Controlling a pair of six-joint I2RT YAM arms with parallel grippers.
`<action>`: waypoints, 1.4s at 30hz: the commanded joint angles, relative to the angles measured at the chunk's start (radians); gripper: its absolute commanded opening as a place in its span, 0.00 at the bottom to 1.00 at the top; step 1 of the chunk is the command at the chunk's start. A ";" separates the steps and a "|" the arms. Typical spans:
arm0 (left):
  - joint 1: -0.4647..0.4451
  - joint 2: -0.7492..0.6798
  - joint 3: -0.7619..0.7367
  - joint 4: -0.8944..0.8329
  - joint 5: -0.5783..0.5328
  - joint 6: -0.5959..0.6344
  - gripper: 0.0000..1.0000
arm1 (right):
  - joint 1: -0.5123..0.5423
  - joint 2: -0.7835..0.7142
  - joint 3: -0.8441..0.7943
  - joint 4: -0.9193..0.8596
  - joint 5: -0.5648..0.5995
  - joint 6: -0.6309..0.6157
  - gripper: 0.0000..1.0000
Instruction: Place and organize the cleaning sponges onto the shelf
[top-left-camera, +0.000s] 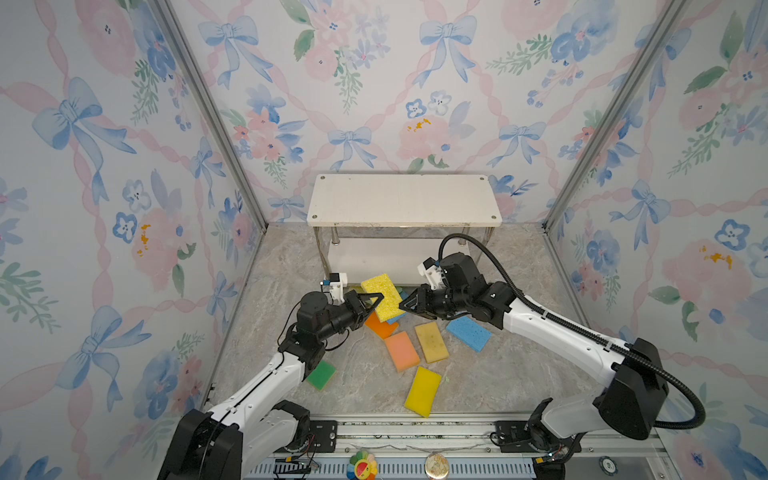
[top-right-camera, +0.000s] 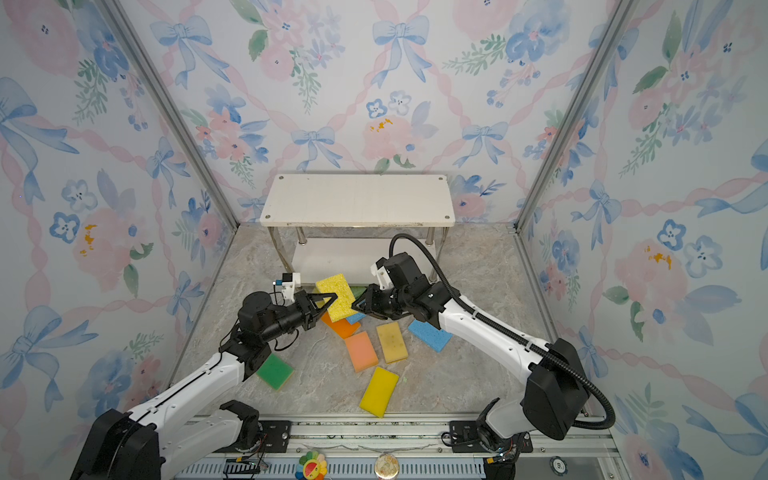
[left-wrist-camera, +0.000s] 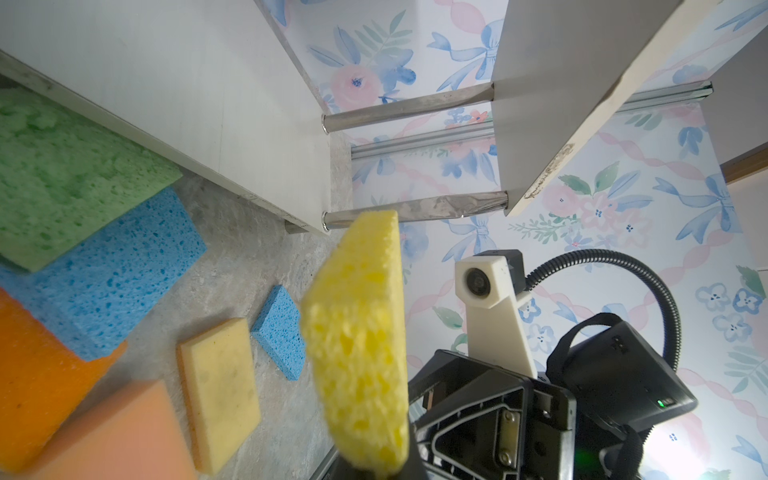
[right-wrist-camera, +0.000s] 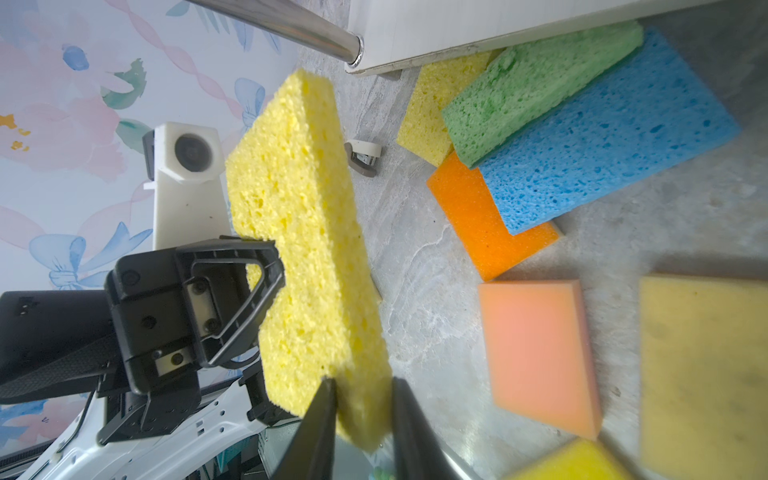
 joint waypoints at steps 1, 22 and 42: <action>0.009 0.003 -0.005 0.010 0.024 0.006 0.00 | 0.013 0.006 0.023 0.009 0.009 -0.001 0.19; 0.043 -0.247 0.205 -0.763 -0.422 0.354 0.98 | 0.025 0.061 0.031 0.119 0.221 0.185 0.00; 0.051 -0.675 0.273 -1.122 -0.792 0.420 0.98 | 0.104 0.566 0.302 0.587 0.365 0.420 0.00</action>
